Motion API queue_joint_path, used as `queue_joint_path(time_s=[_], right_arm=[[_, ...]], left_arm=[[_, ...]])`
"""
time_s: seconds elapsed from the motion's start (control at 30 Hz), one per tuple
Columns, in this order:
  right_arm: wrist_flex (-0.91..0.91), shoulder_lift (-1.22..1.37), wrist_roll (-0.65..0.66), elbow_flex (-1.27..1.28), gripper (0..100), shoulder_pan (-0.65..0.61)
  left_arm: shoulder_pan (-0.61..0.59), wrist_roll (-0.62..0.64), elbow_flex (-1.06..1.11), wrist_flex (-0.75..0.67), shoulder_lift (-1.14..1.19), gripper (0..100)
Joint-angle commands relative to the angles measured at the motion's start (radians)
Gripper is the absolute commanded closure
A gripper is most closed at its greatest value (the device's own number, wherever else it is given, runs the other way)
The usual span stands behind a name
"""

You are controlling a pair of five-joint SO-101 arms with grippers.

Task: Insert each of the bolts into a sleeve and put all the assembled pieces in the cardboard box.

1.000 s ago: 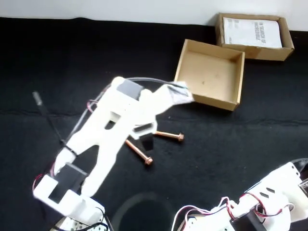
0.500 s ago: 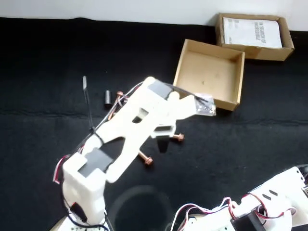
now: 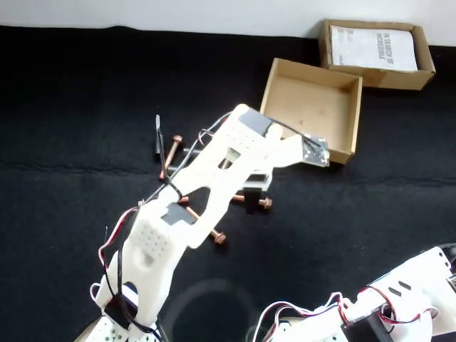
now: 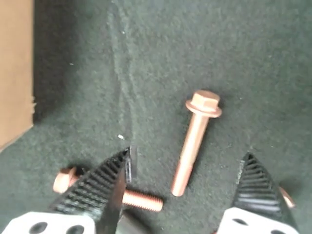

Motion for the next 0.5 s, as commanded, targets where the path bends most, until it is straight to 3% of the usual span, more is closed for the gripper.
queue_joint_path(time_s=[0.0, 0.17, 0.47], right_arm=[[-0.022, -0.013, -0.003, 0.002, 99.1, 0.002], [-0.025, -0.012, -0.003, 0.019, 99.1, -0.012], [-0.163, -0.013, -0.002, 0.136, 99.1, -0.035]], left_arm=[[0.005, -0.031, -0.111, 0.049, 0.031, 67], [0.015, -0.041, -0.180, 0.149, 0.070, 67], [0.050, -0.038, -0.179, 0.152, 0.077, 67]])
